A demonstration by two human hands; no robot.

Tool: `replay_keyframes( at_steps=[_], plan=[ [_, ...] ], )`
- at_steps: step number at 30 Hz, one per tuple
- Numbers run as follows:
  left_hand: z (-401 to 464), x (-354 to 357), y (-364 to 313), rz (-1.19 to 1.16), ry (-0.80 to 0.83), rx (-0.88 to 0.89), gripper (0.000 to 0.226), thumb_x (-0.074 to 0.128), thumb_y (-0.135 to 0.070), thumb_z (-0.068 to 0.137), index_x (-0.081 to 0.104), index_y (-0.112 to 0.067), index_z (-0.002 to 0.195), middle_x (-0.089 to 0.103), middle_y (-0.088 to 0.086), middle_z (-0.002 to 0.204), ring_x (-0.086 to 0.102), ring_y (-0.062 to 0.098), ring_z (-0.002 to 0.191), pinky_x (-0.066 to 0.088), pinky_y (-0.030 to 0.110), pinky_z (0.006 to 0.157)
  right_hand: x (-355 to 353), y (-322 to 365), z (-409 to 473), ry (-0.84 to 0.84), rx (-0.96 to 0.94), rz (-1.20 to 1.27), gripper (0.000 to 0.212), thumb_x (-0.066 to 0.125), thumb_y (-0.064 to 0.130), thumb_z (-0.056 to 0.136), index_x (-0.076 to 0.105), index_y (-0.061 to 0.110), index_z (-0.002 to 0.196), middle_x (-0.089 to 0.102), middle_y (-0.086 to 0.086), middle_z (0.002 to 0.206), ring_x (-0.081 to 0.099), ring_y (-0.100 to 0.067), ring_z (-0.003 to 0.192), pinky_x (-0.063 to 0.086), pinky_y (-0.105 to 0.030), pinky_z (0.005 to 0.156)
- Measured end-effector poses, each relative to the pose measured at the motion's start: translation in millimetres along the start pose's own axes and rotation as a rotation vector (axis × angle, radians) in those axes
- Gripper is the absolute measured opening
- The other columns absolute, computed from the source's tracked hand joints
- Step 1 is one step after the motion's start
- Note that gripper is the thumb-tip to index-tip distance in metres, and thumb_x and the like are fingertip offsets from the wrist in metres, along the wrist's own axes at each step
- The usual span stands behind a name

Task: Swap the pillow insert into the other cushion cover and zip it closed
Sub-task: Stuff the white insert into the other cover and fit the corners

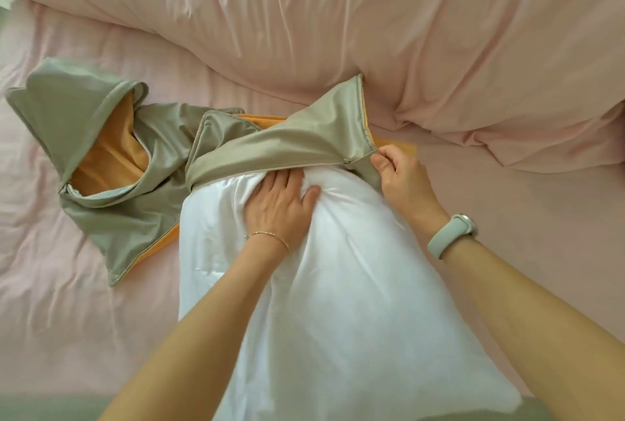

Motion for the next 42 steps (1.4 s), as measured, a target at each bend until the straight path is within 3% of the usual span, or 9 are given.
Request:
replay_keyframes(
  at_steps=[8, 13, 17, 21, 27, 33, 36, 39, 42],
  plan=[
    [-22, 1, -39, -0.35, -0.062, 0.377, 0.032, 0.044, -0.023, 0.09, 0.068, -0.008, 0.103, 0.069, 0.007, 0.107, 0.061, 0.024, 0.104, 0.043, 0.028, 0.09, -12, -62, -37, 0.055, 0.231, -0.324, 0.035, 0.048, 0.011, 0.093, 0.051, 0.0, 0.126, 0.057, -0.02, 0.124, 0.049, -0.037, 0.114, 0.034, -0.037, 0.093],
    [-65, -26, 35, -0.384, -0.609, 0.027, 0.024, 0.052, -0.015, 0.088, 0.067, -0.005, 0.103, 0.066, 0.008, 0.107, 0.055, 0.019, 0.102, 0.041, 0.028, 0.093, 24, -1, -65, -0.165, -0.389, -0.314, 0.034, 0.043, 0.011, 0.084, 0.061, 0.003, 0.112, 0.06, -0.016, 0.101, 0.047, -0.026, 0.094, 0.035, -0.036, 0.082],
    [-82, -12, 106, -0.538, -0.282, -0.504, 0.068, 0.043, -0.057, 0.078, 0.043, -0.022, 0.136, 0.038, 0.005, 0.144, 0.032, 0.021, 0.133, 0.024, 0.039, 0.11, 84, 62, -66, -0.101, -0.68, -0.248, 0.025, 0.048, 0.003, 0.078, 0.065, 0.009, 0.095, 0.063, -0.01, 0.089, 0.047, -0.024, 0.084, 0.035, -0.034, 0.069],
    [-90, 6, 118, -1.195, 0.066, -0.629, 0.077, 0.058, -0.069, 0.07, 0.031, -0.038, 0.135, 0.035, -0.021, 0.14, 0.036, -0.001, 0.127, 0.028, 0.032, 0.11, 121, 92, -41, -0.036, -0.628, -0.347, 0.018, 0.052, 0.008, 0.076, 0.069, 0.011, 0.081, 0.061, -0.006, 0.078, 0.054, -0.027, 0.073, 0.04, -0.033, 0.061],
    [-88, 3, 68, -1.078, 0.085, -0.33, 0.079, 0.05, -0.061, 0.07, 0.032, -0.028, 0.139, 0.043, -0.02, 0.133, 0.039, -0.011, 0.12, 0.032, 0.005, 0.096, 102, 98, -34, -0.071, -0.493, -0.459, 0.027, 0.046, 0.029, 0.083, 0.069, 0.018, 0.091, 0.061, -0.003, 0.088, 0.054, -0.026, 0.079, 0.039, -0.033, 0.065],
    [-44, -25, 25, -1.554, 0.508, -0.052, 0.078, 0.06, -0.034, 0.076, 0.028, -0.017, 0.145, 0.038, 0.002, 0.147, 0.036, 0.016, 0.134, 0.031, 0.041, 0.111, 44, 92, -23, -0.04, -0.08, -0.266, 0.052, 0.047, 0.058, 0.081, 0.059, 0.03, 0.123, 0.051, -0.002, 0.121, 0.044, -0.026, 0.114, 0.037, -0.041, 0.097],
    [-33, -37, 19, -1.752, 0.665, -0.043, 0.054, 0.057, -0.017, 0.08, 0.048, -0.016, 0.134, 0.053, 0.004, 0.134, 0.052, 0.018, 0.121, 0.041, 0.034, 0.103, 25, 87, -2, 0.004, 0.008, -0.457, 0.05, 0.059, 0.049, 0.082, 0.046, 0.042, 0.13, 0.038, 0.003, 0.126, 0.032, -0.021, 0.122, 0.029, -0.043, 0.099],
    [-11, -46, 29, -1.457, 0.209, -0.222, 0.021, 0.059, -0.029, 0.081, 0.068, -0.016, 0.094, 0.068, -0.004, 0.099, 0.062, 0.002, 0.082, 0.046, 0.025, 0.071, 13, 74, 0, -0.035, -0.029, -0.467, 0.046, 0.061, 0.029, 0.083, 0.049, 0.035, 0.127, 0.041, 0.001, 0.122, 0.037, -0.026, 0.117, 0.034, -0.044, 0.09],
    [20, -50, 40, -0.818, -0.256, -0.134, 0.047, 0.055, -0.049, 0.076, 0.058, -0.016, 0.109, 0.055, -0.003, 0.106, 0.05, 0.007, 0.094, 0.038, 0.024, 0.083, 7, 60, -11, -0.224, -0.258, -0.515, 0.05, 0.06, 0.017, 0.081, 0.045, 0.029, 0.127, 0.043, -0.003, 0.121, 0.039, -0.026, 0.109, 0.041, -0.046, 0.077]
  ],
)
Point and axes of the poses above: each hand's wrist, its own z-axis towards the middle knuckle, its own x-axis out of the palm, y = z × x, the point moved 2 cm from there along z, towards the middle knuckle
